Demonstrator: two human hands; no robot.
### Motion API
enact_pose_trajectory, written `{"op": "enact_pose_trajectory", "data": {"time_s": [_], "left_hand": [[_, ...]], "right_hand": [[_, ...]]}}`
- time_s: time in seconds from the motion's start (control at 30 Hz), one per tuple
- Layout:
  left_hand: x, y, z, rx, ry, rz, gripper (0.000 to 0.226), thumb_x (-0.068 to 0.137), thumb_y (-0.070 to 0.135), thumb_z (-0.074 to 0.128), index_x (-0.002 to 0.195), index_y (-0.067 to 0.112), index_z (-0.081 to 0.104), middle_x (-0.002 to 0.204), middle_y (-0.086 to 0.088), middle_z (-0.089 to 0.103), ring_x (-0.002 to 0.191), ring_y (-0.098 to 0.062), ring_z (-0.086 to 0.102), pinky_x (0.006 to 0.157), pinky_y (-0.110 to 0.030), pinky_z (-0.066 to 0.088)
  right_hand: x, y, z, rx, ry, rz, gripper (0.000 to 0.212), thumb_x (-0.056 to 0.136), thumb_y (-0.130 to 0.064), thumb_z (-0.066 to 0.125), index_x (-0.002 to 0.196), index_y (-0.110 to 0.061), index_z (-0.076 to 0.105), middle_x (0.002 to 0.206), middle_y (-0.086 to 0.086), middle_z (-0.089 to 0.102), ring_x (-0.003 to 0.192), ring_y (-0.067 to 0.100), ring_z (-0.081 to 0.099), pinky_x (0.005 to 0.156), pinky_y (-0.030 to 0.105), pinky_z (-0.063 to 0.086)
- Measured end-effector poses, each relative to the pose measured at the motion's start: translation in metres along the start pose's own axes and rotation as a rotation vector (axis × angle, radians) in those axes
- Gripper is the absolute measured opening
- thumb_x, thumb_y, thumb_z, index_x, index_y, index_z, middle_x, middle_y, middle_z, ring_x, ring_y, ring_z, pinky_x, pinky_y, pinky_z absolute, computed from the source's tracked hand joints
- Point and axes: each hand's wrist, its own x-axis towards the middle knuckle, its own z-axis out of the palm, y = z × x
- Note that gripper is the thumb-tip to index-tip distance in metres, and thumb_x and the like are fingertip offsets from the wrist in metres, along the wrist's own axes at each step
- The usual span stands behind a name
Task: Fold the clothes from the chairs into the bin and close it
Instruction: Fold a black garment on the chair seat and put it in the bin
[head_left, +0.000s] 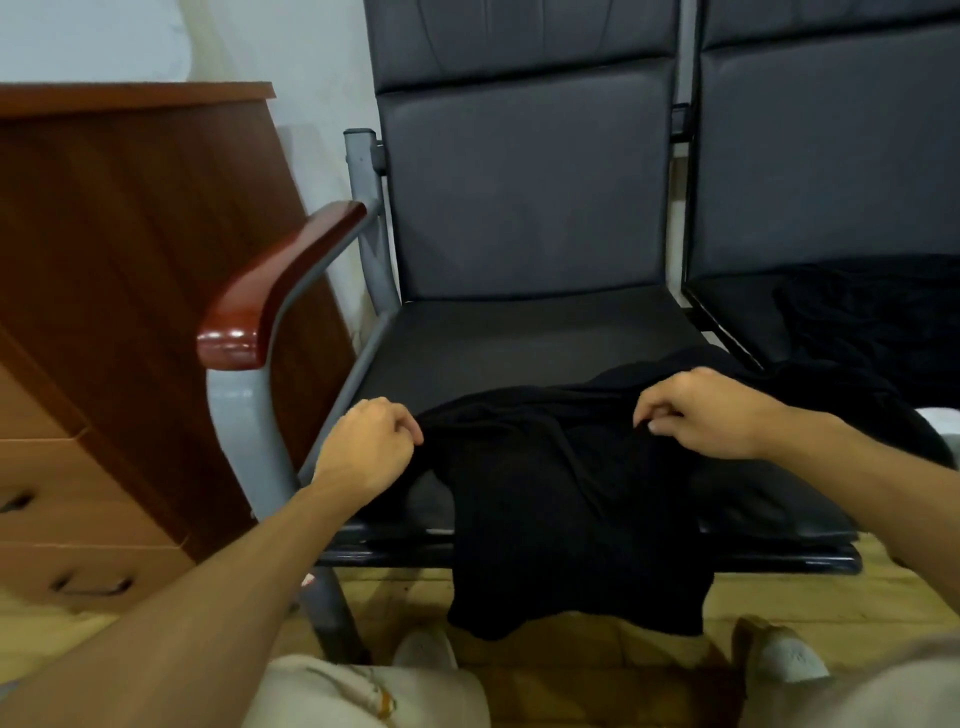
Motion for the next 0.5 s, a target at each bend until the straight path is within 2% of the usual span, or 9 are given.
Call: {"op": "enact_pose_trajectory", "data": {"time_s": [0.07, 0.1, 0.17, 0.23, 0.3, 0.33, 0.5], "left_hand": [[-0.004, -0.007, -0.006, -0.069, 0.067, -0.044, 0.036, 0.091, 0.004, 0.042, 0.074, 0.026, 0.065, 0.095, 0.0, 0.059, 0.067, -0.017, 0.053, 0.06, -0.03, 0.04], [-0.006, -0.009, -0.008, -0.072, 0.079, -0.032, 0.035, 0.091, 0.004, 0.043, 0.077, 0.026, 0.066, 0.095, 0.0, 0.06, 0.07, -0.019, 0.055, 0.061, -0.03, 0.041], [-0.007, -0.012, -0.006, -0.029, 0.028, 0.055, 0.032, 0.089, 0.001, 0.048, 0.094, 0.024, 0.07, 0.099, 0.004, 0.057, 0.096, -0.021, 0.057, 0.082, -0.03, 0.046], [-0.009, -0.011, -0.001, 0.047, -0.156, 0.177, 0.034, 0.09, 0.003, 0.054, 0.117, 0.021, 0.067, 0.112, 0.004, 0.053, 0.117, -0.018, 0.047, 0.102, -0.026, 0.034], [-0.009, -0.008, 0.007, 0.127, -0.358, 0.227, 0.041, 0.096, 0.015, 0.056, 0.137, 0.022, 0.052, 0.132, 0.004, 0.046, 0.129, -0.015, 0.038, 0.11, -0.026, 0.027], [-0.008, -0.005, 0.011, 0.148, -0.396, 0.223, 0.044, 0.098, 0.02, 0.053, 0.141, 0.022, 0.046, 0.137, 0.004, 0.042, 0.131, -0.014, 0.037, 0.111, -0.027, 0.029], [0.003, 0.006, 0.019, 0.119, -0.317, 0.165, 0.039, 0.097, 0.017, 0.056, 0.134, 0.02, 0.044, 0.133, 0.001, 0.047, 0.127, -0.016, 0.044, 0.103, -0.029, 0.039]], "right_hand": [[0.0, -0.004, -0.003, 0.047, 0.111, -0.008, 0.015, 0.091, -0.015, 0.061, 0.1, -0.022, 0.07, 0.092, -0.004, 0.07, 0.091, 0.013, 0.062, 0.087, 0.031, 0.049], [0.0, -0.006, -0.002, 0.07, 0.146, -0.012, 0.014, 0.091, -0.015, 0.061, 0.099, -0.022, 0.07, 0.092, -0.003, 0.069, 0.091, 0.014, 0.062, 0.086, 0.033, 0.05], [0.001, -0.008, -0.001, 0.081, 0.151, -0.015, 0.012, 0.091, -0.016, 0.061, 0.097, -0.023, 0.069, 0.089, -0.005, 0.067, 0.088, 0.013, 0.061, 0.084, 0.032, 0.049], [0.002, -0.009, 0.002, 0.088, 0.126, -0.006, 0.012, 0.092, -0.017, 0.061, 0.095, -0.026, 0.068, 0.086, -0.009, 0.064, 0.086, 0.01, 0.058, 0.082, 0.028, 0.048], [0.005, -0.009, 0.003, 0.117, 0.114, 0.013, 0.012, 0.092, -0.018, 0.062, 0.091, -0.029, 0.066, 0.084, -0.012, 0.064, 0.085, 0.008, 0.059, 0.081, 0.027, 0.047], [0.006, -0.009, 0.003, 0.132, 0.11, 0.024, 0.012, 0.092, -0.018, 0.062, 0.09, -0.03, 0.065, 0.083, -0.012, 0.065, 0.084, 0.007, 0.06, 0.081, 0.026, 0.047], [0.011, -0.002, 0.0, 0.139, 0.077, 0.108, 0.016, 0.093, -0.018, 0.06, 0.083, -0.031, 0.059, 0.08, -0.011, 0.065, 0.082, 0.007, 0.061, 0.082, 0.033, 0.051]]}}
